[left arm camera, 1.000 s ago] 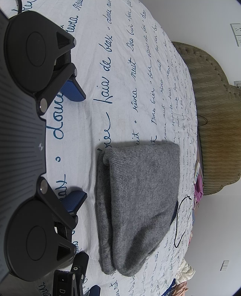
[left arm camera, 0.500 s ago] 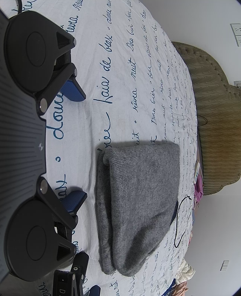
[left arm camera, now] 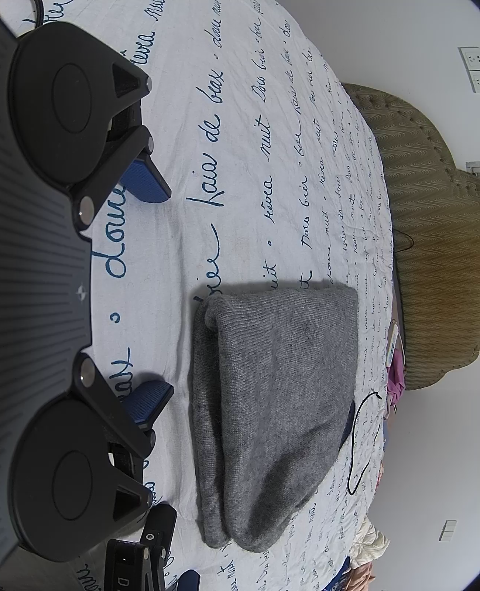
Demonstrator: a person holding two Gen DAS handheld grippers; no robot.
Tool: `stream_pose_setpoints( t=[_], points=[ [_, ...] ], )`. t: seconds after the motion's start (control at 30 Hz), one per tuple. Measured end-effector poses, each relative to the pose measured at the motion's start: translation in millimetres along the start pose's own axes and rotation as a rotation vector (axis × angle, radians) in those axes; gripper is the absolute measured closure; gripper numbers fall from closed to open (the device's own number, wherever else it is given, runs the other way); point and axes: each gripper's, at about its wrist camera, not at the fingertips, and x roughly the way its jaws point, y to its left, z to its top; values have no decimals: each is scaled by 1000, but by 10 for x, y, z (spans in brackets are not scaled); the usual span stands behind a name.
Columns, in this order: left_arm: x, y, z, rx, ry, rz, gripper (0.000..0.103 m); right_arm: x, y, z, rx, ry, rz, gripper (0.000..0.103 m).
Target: Fold small clothes
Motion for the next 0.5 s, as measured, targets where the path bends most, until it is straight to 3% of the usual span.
stream_pose_setpoints(
  t=[0.5],
  points=[
    [-11,21,-11,12,-10,16,0,1,-3,1,0,0,0,0]
  ],
)
